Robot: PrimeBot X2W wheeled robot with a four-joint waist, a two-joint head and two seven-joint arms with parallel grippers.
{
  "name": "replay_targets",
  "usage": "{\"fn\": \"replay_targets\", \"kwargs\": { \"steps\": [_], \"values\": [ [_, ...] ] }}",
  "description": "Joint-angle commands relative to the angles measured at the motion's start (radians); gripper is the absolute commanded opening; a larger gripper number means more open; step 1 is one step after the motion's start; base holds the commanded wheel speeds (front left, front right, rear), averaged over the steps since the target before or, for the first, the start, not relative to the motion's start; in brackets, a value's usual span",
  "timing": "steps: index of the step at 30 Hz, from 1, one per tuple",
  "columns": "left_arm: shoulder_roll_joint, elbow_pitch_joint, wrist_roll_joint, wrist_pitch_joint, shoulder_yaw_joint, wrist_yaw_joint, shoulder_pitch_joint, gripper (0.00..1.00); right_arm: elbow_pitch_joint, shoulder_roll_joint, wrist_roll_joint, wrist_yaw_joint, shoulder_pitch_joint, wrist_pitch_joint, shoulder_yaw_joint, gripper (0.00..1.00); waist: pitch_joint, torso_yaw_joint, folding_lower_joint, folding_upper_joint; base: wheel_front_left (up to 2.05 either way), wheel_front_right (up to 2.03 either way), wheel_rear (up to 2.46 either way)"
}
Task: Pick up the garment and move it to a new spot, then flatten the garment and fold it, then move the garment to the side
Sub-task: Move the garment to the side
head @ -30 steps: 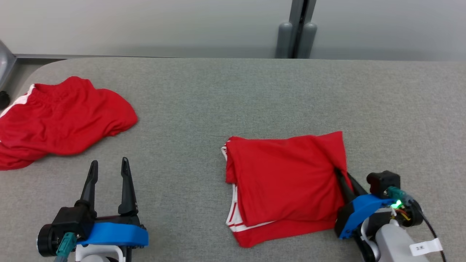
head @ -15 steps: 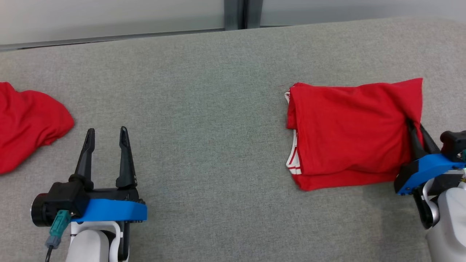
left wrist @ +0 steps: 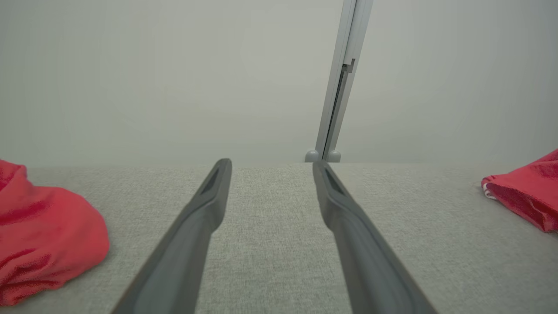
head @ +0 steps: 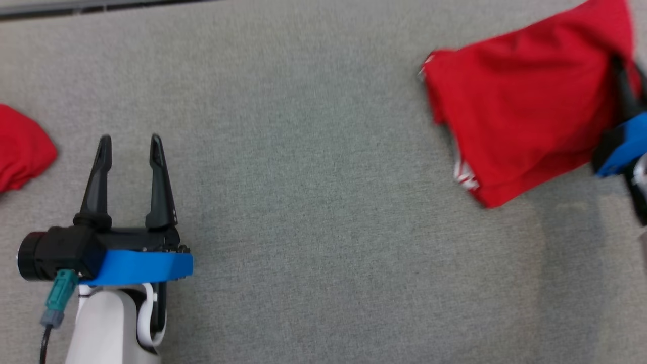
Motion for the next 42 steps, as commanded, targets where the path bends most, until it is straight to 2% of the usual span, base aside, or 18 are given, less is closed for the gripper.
{"fn": "replay_targets", "kwargs": {
  "steps": [1,7,11,19,20,22,31,42],
  "values": [
    [0.009,-0.010,0.007,-0.003,-0.006,-0.005,-0.028,1.00,0.002,-0.030,-0.007,0.000,-0.037,0.010,-0.008,0.00,0.037,0.018,-0.0001,0.0000,0.00,0.00,0.00],
    [0.024,-0.039,0.009,-0.003,-0.019,-0.010,-0.074,1.00,0.040,-0.147,-0.025,0.000,-0.141,0.053,-0.070,0.00,0.117,0.024,-0.0001,0.0000,0.00,0.00,0.00],
    [0.031,-0.052,0.005,-0.003,-0.021,-0.011,-0.091,1.00,0.077,-0.200,-0.032,0.000,-0.197,0.065,-0.100,0.00,0.144,0.023,-0.0001,0.0000,0.00,0.00,0.00],
    [0.035,-0.057,-0.003,-0.003,-0.022,-0.012,-0.101,1.00,0.127,-0.214,-0.087,0.000,-0.250,0.102,-0.133,0.00,0.163,0.026,-0.0001,0.0000,0.00,0.00,0.00],
    [0.035,-0.056,-0.002,-0.003,-0.021,-0.012,-0.101,1.00,0.129,-0.210,-0.092,0.000,-0.252,0.101,-0.135,0.59,0.164,0.026,-0.0001,0.0000,0.00,0.00,0.00],
    [0.034,-0.051,-0.002,-0.003,-0.021,-0.013,-0.104,1.00,0.134,-0.201,-0.097,0.000,-0.255,0.092,-0.139,1.00,0.166,0.029,-0.0001,0.0000,0.00,0.00,0.00],
    [0.022,-0.024,-0.015,-0.003,0.004,-0.005,-0.063,1.00,0.103,-0.140,-0.142,0.000,-0.211,0.010,-0.139,1.00,0.083,0.053,-0.0001,0.0000,0.00,0.00,0.00],
    [0.000,0.020,-0.022,-0.003,0.047,0.012,0.068,1.00,0.036,0.046,-0.062,0.000,-0.097,-0.130,0.012,1.00,-0.116,0.103,-0.0001,0.0000,0.00,0.00,0.00]
  ]
}}
